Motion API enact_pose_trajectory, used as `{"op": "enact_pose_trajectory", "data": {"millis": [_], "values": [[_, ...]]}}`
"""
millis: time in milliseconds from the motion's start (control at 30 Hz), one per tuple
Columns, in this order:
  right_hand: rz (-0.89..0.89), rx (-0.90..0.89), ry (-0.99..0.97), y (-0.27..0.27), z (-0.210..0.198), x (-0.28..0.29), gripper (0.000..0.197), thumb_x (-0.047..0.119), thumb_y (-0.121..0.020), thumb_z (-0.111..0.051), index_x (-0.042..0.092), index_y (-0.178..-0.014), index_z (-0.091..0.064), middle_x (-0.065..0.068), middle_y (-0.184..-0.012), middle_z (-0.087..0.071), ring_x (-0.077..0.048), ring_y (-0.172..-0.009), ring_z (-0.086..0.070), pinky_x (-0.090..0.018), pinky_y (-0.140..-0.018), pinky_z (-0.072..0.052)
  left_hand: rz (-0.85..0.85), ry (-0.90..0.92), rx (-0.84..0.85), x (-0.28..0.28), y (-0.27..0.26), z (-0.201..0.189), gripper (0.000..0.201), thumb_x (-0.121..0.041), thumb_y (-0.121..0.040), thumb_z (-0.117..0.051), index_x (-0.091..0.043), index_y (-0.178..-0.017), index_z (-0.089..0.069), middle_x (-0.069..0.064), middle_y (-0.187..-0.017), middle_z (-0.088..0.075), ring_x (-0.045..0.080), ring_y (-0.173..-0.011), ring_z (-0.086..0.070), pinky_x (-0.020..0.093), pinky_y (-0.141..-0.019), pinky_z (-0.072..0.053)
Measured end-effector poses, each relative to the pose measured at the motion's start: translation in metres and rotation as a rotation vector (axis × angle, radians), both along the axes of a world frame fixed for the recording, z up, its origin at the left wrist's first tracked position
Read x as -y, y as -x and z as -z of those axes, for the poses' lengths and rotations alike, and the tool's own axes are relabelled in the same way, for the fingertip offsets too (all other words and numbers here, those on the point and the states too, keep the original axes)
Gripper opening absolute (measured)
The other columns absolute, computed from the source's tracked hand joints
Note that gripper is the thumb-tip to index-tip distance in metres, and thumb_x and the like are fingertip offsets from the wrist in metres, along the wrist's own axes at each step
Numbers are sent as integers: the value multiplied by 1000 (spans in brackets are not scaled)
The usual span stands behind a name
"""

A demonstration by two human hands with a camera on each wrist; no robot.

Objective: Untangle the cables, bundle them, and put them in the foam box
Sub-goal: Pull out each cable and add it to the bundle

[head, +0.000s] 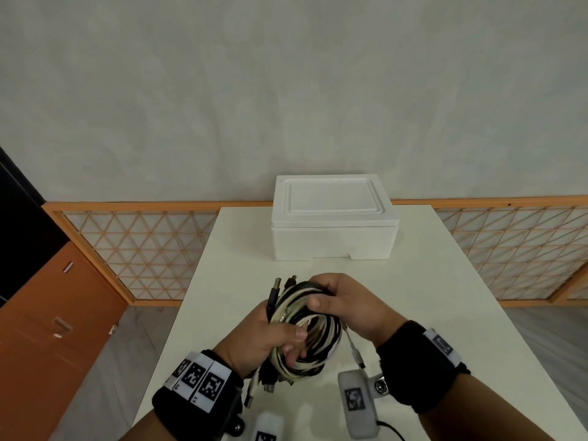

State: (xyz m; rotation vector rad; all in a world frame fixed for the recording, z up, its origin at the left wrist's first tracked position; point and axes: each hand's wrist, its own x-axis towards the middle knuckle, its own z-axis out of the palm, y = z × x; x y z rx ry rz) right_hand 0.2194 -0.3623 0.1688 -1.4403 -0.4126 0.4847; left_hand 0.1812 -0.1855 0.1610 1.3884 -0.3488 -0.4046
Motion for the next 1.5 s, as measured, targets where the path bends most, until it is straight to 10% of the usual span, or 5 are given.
{"op": "enact_pose_trajectory", "data": {"millis": [233, 567, 900, 1167, 1500], "values": [[72, -16, -61, 10, 12, -10, 44, 28, -79, -72, -4, -107, -59, -22, -89, -64, -29, -79, -62, -39, -76, -50, -168, -42, -87, -3, -12, 7, 24, -18, -66, -63, -11, -47, -50, 7, -42, -41, 20, -39, -45, 34, -63, -48], [547, 299, 713, 22, 21, -34, 36, 50, -85, -60, 15, -92, -52, 2, -86, -62, -14, -80, -59, -26, -68, -45, -366, -211, -154, 15, -23, 23, 31, -8, -68, -50, 7, -92, -61, 18, -75, -53, 24, -67, -49, 31, -58, -44], [-37, -100, -357, 22, 13, -10, 50, 41, -77, -74, 0, -96, -54, 5, -56, -51, -8, -44, -42, -21, -45, -42, -10, 250, -256, 7, 2, 4, 15, -10, -56, -66, -1, -64, -57, 7, -41, -45, 18, -36, -48, 33, -55, -53], [384, 34, 142, 10, 20, -13, 69, 64, -59, -74, 13, -103, -59, -3, -92, -68, -15, -84, -65, -31, -77, -50, -395, 115, -111, 9, -2, 1, 23, -13, -62, -62, -8, -45, -48, 9, -42, -39, 22, -43, -47, 30, -58, -50], [502, -377, -150, 44, 31, -38, 15, 3, -80, -54, 1, -68, -63, -15, -58, -54, -23, -52, -52, -27, -52, -40, -454, 75, -114, 20, 9, 17, 26, -10, -67, -54, -6, -44, -43, 11, -43, -43, 21, -42, -47, 24, -51, -46]]}}
